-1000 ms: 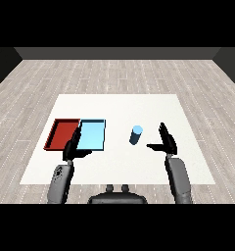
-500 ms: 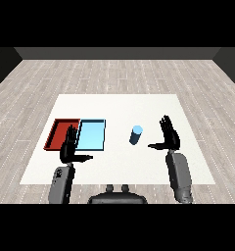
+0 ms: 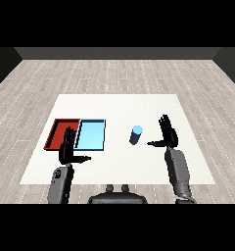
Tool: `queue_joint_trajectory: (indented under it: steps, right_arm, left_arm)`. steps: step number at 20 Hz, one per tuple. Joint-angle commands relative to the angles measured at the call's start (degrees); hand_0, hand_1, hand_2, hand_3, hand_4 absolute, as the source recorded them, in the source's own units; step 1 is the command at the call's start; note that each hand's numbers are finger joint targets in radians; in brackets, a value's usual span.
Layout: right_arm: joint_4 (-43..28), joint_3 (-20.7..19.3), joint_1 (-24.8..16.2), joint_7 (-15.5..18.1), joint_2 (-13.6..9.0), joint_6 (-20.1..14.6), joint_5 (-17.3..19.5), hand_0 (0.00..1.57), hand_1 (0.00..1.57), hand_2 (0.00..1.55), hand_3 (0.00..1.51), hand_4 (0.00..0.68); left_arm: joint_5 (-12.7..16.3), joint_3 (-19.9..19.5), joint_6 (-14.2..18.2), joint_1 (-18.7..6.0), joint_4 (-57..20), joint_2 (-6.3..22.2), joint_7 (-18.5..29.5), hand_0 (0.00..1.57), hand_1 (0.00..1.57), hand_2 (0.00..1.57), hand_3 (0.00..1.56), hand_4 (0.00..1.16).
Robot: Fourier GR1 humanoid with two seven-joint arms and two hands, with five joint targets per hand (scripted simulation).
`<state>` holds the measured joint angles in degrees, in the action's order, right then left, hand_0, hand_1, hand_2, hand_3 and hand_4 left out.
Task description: Pick the blue can and put it in the blue box
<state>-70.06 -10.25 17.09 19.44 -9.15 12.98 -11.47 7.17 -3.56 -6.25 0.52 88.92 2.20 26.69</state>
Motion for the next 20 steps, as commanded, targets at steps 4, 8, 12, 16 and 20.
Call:
queue_joint_trajectory:
  steps: [4,8,12,16,20]
  right_arm:
    - [3.9,-1.1,-0.4,0.5,-0.8,2.0,-1.9,0.00,0.00,0.00,0.00,0.000]
    - [8.9,-1.0,3.1,-0.5,-0.7,2.0,-2.3,0.00,0.00,0.00,0.00,0.000]
    - [6.2,0.8,1.6,-1.6,2.1,-1.0,-1.7,0.00,0.00,0.00,0.00,0.000]
    - [10.0,0.0,4.0,-2.8,2.1,-1.2,-3.1,0.00,0.00,0.00,0.00,0.000]
    - [20.8,-0.9,10.6,0.7,2.9,-2.7,-2.0,0.00,0.00,0.00,0.00,0.000]
  left_arm:
    - [1.1,-1.0,0.5,-1.9,1.3,1.3,-3.8,0.00,0.00,0.00,0.00,0.00]
    - [1.2,1.2,0.2,1.3,2.7,-0.9,-2.3,0.00,0.00,0.00,0.00,0.00]
    - [-0.8,0.3,1.3,-1.0,-3.1,-1.0,2.4,0.00,0.00,0.00,0.00,0.00]
    - [0.5,-0.6,1.4,0.3,1.1,0.1,-1.2,0.00,0.00,0.00,0.00,0.00]
    - [0.5,0.2,1.4,0.2,-1.2,-1.4,0.8,0.00,0.00,0.00,0.00,0.00]
